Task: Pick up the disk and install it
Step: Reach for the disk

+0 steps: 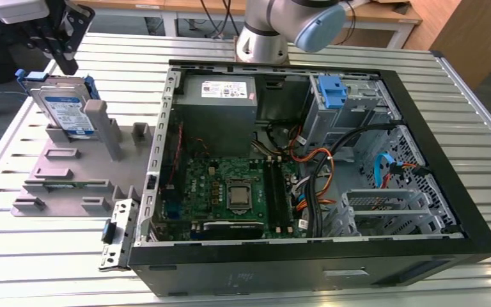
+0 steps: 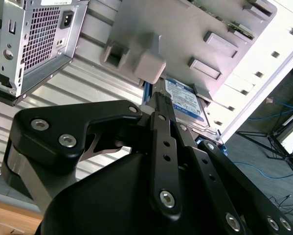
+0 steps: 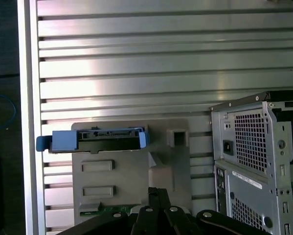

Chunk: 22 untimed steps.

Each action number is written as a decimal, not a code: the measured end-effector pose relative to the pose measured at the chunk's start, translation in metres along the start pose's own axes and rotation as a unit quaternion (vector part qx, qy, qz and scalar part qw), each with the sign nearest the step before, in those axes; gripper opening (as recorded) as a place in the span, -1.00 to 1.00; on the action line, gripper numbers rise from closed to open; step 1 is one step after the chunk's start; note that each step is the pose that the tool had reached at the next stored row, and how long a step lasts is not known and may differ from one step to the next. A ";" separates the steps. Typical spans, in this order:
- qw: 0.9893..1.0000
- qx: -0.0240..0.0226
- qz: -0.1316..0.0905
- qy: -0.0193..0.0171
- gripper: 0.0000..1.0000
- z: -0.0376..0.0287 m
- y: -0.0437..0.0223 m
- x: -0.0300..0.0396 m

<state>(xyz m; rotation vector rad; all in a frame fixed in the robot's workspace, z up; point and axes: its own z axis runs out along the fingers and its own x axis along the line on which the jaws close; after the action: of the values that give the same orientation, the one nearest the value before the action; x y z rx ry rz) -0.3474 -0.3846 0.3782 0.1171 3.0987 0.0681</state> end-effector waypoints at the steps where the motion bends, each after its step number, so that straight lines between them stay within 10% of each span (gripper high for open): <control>1: 1.000 0.000 0.000 0.000 -0.79 0.0005 0.0013 0.0003; 22: 1.000 0.000 0.000 0.000 -0.79 0.0112 0.0215 0.0136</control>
<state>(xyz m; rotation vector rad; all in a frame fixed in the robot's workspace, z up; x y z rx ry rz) -0.3588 -0.3617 0.3675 0.1169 3.0987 0.0681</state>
